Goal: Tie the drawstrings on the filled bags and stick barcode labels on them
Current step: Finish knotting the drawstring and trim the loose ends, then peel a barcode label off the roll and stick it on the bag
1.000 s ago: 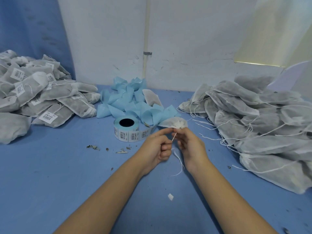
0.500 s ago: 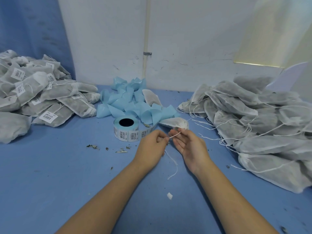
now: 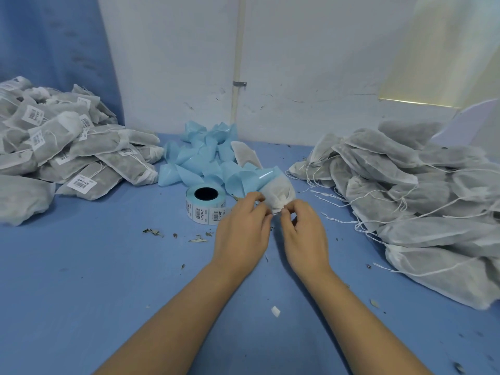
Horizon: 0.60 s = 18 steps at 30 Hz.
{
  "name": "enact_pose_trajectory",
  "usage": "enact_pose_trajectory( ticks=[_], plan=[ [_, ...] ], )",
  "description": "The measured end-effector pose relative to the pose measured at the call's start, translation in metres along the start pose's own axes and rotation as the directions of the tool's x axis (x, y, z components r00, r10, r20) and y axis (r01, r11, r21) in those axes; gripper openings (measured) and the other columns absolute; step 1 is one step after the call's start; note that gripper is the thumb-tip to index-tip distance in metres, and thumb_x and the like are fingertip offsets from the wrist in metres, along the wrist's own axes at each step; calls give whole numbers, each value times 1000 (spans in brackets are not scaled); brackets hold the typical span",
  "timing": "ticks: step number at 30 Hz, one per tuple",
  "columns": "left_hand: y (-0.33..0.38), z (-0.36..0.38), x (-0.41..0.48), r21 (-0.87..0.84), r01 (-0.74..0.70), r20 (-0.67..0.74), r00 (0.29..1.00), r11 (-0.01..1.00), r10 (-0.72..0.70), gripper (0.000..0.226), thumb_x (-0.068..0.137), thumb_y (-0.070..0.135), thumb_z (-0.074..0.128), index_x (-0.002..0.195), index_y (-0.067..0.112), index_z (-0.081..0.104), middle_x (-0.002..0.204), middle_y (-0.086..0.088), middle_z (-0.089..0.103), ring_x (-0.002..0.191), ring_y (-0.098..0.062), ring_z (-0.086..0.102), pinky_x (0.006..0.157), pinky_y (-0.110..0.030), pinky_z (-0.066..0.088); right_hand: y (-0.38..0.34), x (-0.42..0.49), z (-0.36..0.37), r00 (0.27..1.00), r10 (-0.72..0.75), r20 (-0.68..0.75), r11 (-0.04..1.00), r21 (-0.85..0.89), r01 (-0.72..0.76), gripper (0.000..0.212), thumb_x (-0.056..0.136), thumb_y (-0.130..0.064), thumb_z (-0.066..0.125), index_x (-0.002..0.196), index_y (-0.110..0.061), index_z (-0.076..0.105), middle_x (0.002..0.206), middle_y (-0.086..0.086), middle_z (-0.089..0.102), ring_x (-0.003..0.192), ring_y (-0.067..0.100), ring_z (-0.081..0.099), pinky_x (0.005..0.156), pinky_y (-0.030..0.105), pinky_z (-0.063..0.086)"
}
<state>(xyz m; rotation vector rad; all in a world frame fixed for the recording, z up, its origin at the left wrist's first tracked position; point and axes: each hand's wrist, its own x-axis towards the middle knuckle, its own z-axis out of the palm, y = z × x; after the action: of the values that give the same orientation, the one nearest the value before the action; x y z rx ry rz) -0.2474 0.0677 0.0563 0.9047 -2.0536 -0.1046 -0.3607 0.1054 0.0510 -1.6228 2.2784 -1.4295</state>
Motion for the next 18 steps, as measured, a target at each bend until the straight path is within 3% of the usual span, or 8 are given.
enact_pose_trajectory(
  ticks=[4, 6, 8, 10, 12, 14, 16, 18],
  plan=[
    [1, 5, -1, -85, -36, 33, 999, 996, 39, 13, 93, 10, 57, 96, 5, 68, 127, -1, 60, 104, -20, 61, 72, -31, 48, -1, -4, 0, 998, -57, 25, 991, -123, 60, 19, 98, -19, 43, 107, -18, 60, 112, -4, 60, 104, 20, 49, 78, 36, 41],
    [-3, 8, 0, -237, 15, 44, 999, 971, -5, 20, 96, 8, 50, 110, 5, 64, 136, 3, 52, 115, -9, 53, 86, -17, 43, -1, -6, 1, 995, -86, 47, 985, -149, 92, 35, 94, -13, 43, 125, -24, 55, 129, -10, 55, 114, 16, 46, 81, 29, 38],
    [-4, 8, 2, -481, 113, 71, 993, 869, -90, 27, 98, 4, 45, 122, 6, 58, 132, 2, 53, 117, -8, 51, 96, -16, 41, -2, -6, 1, 990, -117, 79, 980, -153, 128, 50, 91, -9, 44, 137, -28, 47, 142, -15, 45, 122, 11, 41, 82, 23, 34],
    [-1, 7, 4, -668, 220, 128, 975, 711, -182, 33, 99, 3, 42, 130, 11, 51, 117, 7, 58, 112, -11, 57, 94, -24, 49, -4, -6, 2, 984, -141, 108, 979, -135, 156, 57, 90, -9, 46, 143, -28, 41, 149, -15, 38, 127, 9, 38, 86, 24, 36],
    [1, 7, 5, -764, 269, 156, 959, 587, -237, 29, 100, 4, 40, 127, 5, 50, 113, 17, 55, 113, -10, 57, 92, -27, 52, -5, -8, 3, 978, -163, 133, 974, -137, 181, 61, 91, -11, 47, 147, -29, 33, 152, -16, 32, 128, 8, 35, 87, 25, 38],
    [2, 8, 6, -808, 272, 151, 953, 523, -263, 19, 100, 4, 39, 114, 4, 52, 122, 17, 52, 118, -12, 55, 96, -26, 49, -6, -9, 4, 971, -184, 150, 969, -139, 205, 65, 91, -11, 46, 150, -30, 27, 155, -17, 27, 126, 8, 35, 85, 26, 39],
    [3, 8, 8, -796, 261, 129, 955, 547, -268, 16, 100, 5, 39, 98, 15, 51, 130, 13, 51, 121, -6, 51, 99, -20, 43, -7, -10, 4, 968, -199, 151, 967, -129, 219, 68, 91, -12, 46, 151, -30, 21, 156, -17, 24, 124, 10, 38, 83, 28, 40],
    [3, 6, 9, -757, 245, 100, 960, 605, -263, 17, 101, 8, 39, 97, 19, 51, 123, 18, 54, 113, 7, 51, 93, -12, 39, -8, -10, 4, 965, -217, 145, 963, -132, 236, 72, 90, -12, 45, 152, -33, 14, 156, -23, 13, 121, 12, 41, 79, 30, 44]
  ],
)
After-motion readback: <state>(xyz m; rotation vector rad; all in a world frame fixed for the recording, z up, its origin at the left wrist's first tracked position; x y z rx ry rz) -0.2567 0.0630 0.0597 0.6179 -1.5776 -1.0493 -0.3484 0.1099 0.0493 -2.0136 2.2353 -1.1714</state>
